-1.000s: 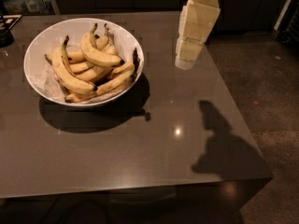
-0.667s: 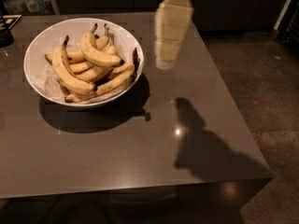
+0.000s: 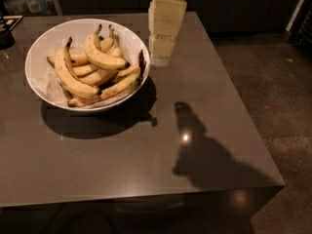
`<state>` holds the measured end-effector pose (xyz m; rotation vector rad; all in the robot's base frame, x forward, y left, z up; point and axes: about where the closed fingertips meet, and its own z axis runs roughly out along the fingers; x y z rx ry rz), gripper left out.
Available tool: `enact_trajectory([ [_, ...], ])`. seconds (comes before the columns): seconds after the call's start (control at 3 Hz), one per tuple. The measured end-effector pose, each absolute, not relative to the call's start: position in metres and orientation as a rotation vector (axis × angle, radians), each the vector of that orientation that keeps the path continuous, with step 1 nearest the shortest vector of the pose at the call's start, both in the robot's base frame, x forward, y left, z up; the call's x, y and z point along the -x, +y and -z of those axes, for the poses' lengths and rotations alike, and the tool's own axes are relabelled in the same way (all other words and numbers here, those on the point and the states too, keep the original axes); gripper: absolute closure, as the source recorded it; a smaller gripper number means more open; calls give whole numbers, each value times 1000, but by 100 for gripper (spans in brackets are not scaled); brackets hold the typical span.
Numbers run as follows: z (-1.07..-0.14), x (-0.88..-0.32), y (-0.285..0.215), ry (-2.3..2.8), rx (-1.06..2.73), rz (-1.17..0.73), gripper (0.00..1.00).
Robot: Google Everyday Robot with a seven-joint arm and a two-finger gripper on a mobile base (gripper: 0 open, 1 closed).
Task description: Pick banana from white bowl
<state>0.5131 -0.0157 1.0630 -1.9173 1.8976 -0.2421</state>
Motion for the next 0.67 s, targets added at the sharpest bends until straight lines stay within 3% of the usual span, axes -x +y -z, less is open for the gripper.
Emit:
enact_trajectory([
  [0.67,-1042,-580,28,2068,1814,324,0],
])
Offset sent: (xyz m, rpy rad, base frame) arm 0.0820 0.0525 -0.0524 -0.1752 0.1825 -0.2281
